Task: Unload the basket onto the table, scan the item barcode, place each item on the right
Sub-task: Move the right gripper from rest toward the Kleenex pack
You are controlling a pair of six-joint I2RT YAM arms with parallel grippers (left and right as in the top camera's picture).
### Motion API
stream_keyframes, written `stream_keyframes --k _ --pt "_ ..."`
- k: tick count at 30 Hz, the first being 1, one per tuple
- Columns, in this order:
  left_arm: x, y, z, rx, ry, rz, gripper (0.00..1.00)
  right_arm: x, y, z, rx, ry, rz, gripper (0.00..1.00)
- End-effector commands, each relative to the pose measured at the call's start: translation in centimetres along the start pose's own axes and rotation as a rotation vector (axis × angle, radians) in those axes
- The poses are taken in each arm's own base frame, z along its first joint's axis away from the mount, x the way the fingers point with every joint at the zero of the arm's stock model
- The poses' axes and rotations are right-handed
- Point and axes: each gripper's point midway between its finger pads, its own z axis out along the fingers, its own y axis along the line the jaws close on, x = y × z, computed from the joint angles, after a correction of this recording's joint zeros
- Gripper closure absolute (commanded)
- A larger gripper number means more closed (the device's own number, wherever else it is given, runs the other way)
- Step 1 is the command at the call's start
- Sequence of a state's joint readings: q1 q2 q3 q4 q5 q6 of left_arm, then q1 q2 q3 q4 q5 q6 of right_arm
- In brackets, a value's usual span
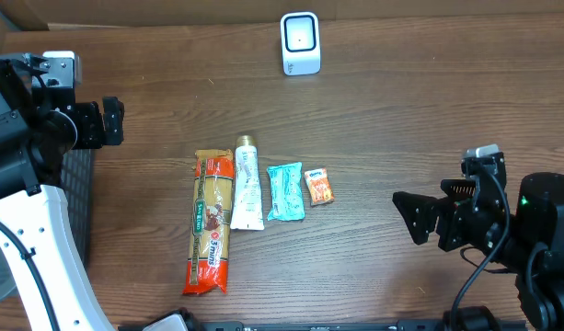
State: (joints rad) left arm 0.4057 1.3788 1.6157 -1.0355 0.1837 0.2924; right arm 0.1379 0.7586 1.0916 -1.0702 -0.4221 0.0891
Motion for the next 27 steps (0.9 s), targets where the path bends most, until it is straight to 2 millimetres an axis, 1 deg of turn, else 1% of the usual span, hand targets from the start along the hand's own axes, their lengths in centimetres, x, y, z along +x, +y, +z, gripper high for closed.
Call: stream_keyframes --k 1,8,12,14,17,22,24,27 --pt "-0.5 -0.1 -0.3 0.004 -0.015 0.021 0.00 -1.0 0.6 -0.6 -0.014 -0.038 -0.024 0.00" --pt "-0.5 -0.1 -0.3 0.004 -0.015 0.021 0.00 -1.6 0.5 -0.5 -0.013 -0.056 -0.010 0.00" --pt "-0.5 -0.1 -0.3 0.004 -0.015 0.021 0.00 -1.5 -0.2 0.8 0.001 -0.013 0.035 0.00" --pt "-0.5 -0.1 -0.3 0.004 -0.015 0.021 0.00 -1.2 -0.8 2.0 0.008 0.035 0.083 0.01" --pt "-0.5 -0.1 -0.3 0.004 -0.015 0.021 0.00 -0.5 -1.8 4.1 0.017 0.120 0.127 0.06" --pt "-0.5 -0.1 -0.3 0.004 -0.015 0.021 0.00 0.2 -3.2 8.0 0.007 0.234 0.184 0.08" --pt "-0.5 -0.1 -0.3 0.004 -0.015 0.021 0.00 0.4 -3.4 10.3 -0.032 0.284 0.206 0.11" --pt "-0.5 -0.1 -0.3 0.004 -0.015 0.021 0.00 0.7 -3.3 12.8 -0.084 0.327 0.224 0.16"
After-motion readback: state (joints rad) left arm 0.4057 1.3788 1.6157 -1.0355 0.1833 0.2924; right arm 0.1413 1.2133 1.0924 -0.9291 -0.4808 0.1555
